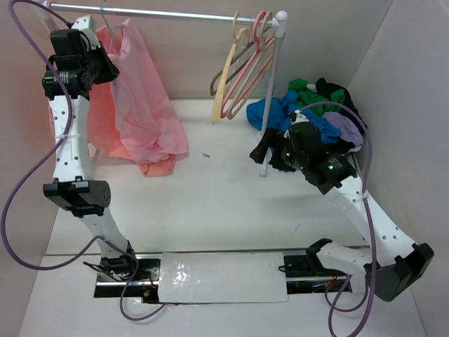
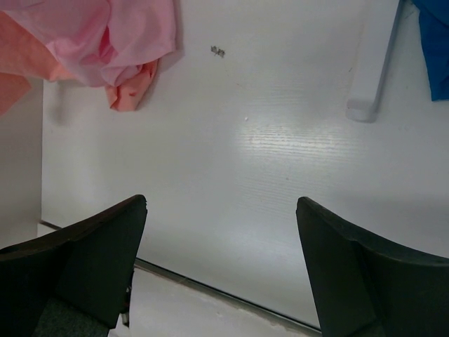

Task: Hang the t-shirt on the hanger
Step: Hang the hanger with tshirt onto the clothesline

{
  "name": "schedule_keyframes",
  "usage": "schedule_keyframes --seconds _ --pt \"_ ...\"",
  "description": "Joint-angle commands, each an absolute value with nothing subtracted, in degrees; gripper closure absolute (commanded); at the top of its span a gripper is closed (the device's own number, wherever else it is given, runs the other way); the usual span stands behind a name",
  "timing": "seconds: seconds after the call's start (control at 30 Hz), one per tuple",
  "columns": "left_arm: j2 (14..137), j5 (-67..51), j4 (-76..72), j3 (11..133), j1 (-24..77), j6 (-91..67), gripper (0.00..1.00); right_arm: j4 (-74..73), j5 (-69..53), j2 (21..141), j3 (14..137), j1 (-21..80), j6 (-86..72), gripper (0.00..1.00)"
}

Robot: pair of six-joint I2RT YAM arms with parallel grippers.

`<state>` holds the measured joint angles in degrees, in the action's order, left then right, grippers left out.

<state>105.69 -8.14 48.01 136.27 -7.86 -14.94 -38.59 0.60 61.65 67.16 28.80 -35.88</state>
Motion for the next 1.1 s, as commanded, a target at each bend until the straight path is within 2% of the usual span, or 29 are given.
schedule_keyframes --seconds 0.0,0.4,1.07 --pt "104.33 -7.12 42.45 135.71 -9.05 -14.59 1.00 -37.09 0.53 62.57 69.52 27.77 -34.72 0.06" --pt "104.85 -4.48 41.57 133.86 -16.25 -14.85 1.00 -35.86 -2.90 66.70 70.74 25.40 -32.44 0.06" --pt "109.07 -6.33 41.04 136.76 -21.45 -17.49 1.00 -34.72 -10.99 70.22 73.13 18.72 -31.90 0.06"
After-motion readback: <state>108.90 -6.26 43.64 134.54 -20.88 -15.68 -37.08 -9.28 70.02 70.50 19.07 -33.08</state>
